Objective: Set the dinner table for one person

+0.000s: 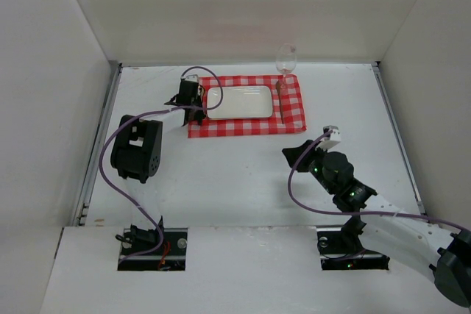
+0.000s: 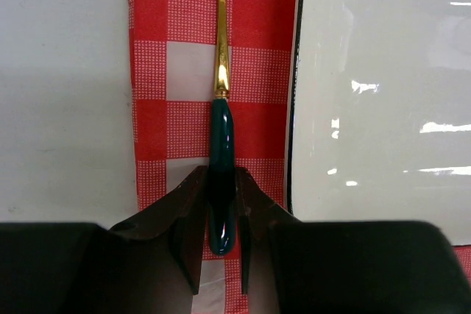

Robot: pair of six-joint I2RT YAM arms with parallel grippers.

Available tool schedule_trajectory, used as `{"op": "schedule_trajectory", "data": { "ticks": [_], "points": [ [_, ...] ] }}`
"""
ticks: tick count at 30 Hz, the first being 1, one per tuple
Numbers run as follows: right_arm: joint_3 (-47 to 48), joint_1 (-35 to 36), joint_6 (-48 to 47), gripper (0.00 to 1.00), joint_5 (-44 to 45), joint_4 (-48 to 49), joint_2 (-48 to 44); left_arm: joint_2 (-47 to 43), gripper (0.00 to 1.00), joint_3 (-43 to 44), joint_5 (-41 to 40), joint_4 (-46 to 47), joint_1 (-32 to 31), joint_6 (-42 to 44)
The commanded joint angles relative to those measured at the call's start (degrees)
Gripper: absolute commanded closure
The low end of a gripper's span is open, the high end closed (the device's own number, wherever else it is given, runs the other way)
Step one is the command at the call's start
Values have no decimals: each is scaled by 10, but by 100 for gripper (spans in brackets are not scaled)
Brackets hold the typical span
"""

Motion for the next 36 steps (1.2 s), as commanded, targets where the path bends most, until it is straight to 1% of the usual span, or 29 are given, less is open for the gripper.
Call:
{"op": "schedule_trajectory", "data": {
  "ticks": [1, 7, 11, 14, 17, 19, 21, 22, 23, 24, 25, 26, 28, 31, 34, 36],
  "points": [
    [15, 2, -4, 63, 0, 36, -1, -8, 82, 13, -4, 19, 4, 10],
    [15, 2, -4, 63, 0, 36, -3, -29, 71, 13, -33, 16, -2, 13],
    [14, 2, -4, 63, 0, 36, -4, -44, 60, 12, -57, 12, -3, 14],
    [14, 2, -4, 63, 0, 36, -4, -69, 54, 4, -80, 11, -3, 7],
    [13, 0, -4, 63, 0, 36, -4, -125, 52, -17, -110, 15, 0, -28],
    [13, 0, -4, 63, 0, 36, -3, -183, 50, -42, -119, 28, 1, -56],
    [13, 1, -4, 63, 0, 36, -3, -243, 45, -70, -125, 37, -1, -71],
    [13, 2, -4, 64, 0, 36, -3, -272, 40, -84, -130, 37, -3, -76],
    [13, 2, -5, 69, 0, 34, -6, -302, 33, -103, -138, 36, -5, -80],
    [14, 2, -6, 75, 0, 32, -10, -332, 23, -124, -145, 35, -10, -83],
    [13, 2, -6, 81, 0, 32, -14, -363, 0, -150, -152, 35, -14, -86],
    [12, 1, -5, 85, 0, 30, -17, -392, 0, -176, -159, 31, -18, -88],
    [8, -4, -1, 89, 2, 30, -24, -453, 0, -233, -186, 16, -28, -105],
    [6, -12, 1, 89, 17, 29, -23, -539, 0, -318, -227, -27, -51, -142],
    [6, -12, 1, 79, 27, 31, -8, -607, 0, -386, -241, -70, -78, -188],
    [3, -11, 4, 69, 38, 37, 2, -648, 0, -427, -242, -100, -96, -229]
  ]
}}
